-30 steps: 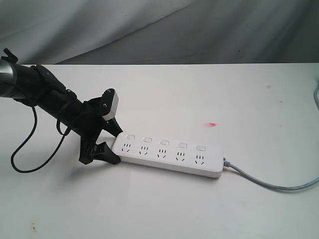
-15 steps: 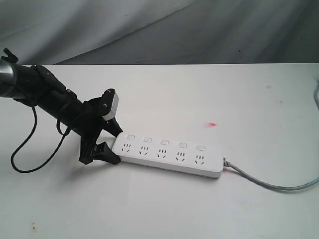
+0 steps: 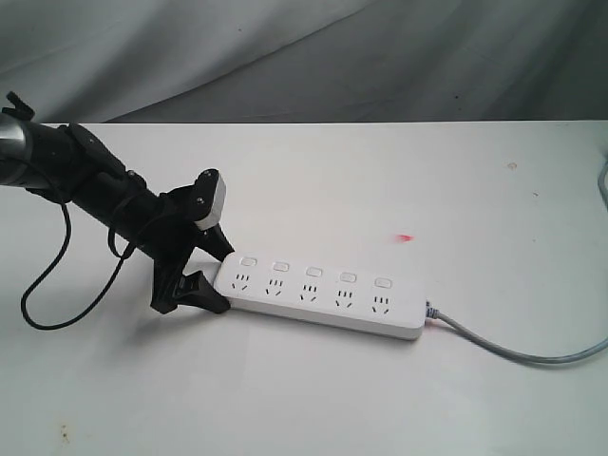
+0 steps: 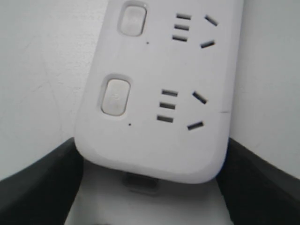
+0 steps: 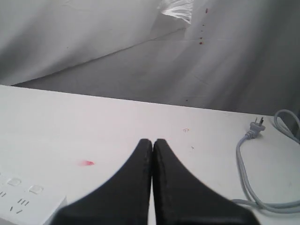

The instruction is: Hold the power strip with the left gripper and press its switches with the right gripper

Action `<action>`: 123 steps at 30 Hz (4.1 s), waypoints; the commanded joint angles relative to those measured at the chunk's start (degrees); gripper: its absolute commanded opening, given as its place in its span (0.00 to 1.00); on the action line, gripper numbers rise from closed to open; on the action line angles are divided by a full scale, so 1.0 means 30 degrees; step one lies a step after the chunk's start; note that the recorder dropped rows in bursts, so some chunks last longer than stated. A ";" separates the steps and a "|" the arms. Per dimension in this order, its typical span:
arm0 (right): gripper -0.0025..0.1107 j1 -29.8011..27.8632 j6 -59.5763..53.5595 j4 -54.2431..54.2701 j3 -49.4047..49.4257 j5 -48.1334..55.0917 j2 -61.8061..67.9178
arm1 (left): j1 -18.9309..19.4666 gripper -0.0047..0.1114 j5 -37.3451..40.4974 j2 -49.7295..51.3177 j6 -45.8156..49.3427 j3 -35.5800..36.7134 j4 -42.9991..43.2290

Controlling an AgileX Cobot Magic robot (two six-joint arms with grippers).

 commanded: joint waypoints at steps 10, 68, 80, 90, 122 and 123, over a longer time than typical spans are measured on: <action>0.02 -0.0163 0.4184 -0.2788 0.2696 -0.4320 0.0104 | -0.0115 0.61 -0.0066 0.0126 -0.0058 0.0041 0.0366; 0.02 -0.0163 0.4127 -0.2340 0.2696 -0.3746 0.0104 | -0.0077 0.61 -0.0945 0.0126 -0.1767 0.0041 -0.0739; 0.02 -0.0163 0.4127 -0.2340 0.2696 -0.3746 0.0104 | -0.0077 0.61 -0.2504 0.0126 -0.3689 0.0041 -0.1548; 0.02 -0.0163 0.4127 -0.2340 0.2696 -0.3746 0.0104 | -0.0077 0.66 -0.1706 0.0126 -0.3687 0.0041 -0.1499; 0.02 -0.0163 0.4127 -0.2340 0.2696 -0.3746 0.0104 | -0.0077 0.94 0.5538 -1.2189 -1.7517 0.0041 0.2655; 0.02 -0.0163 0.4127 -0.2340 0.2696 -0.3746 0.0104 | -0.0077 0.94 0.5844 -1.2189 -1.6938 0.0041 0.2377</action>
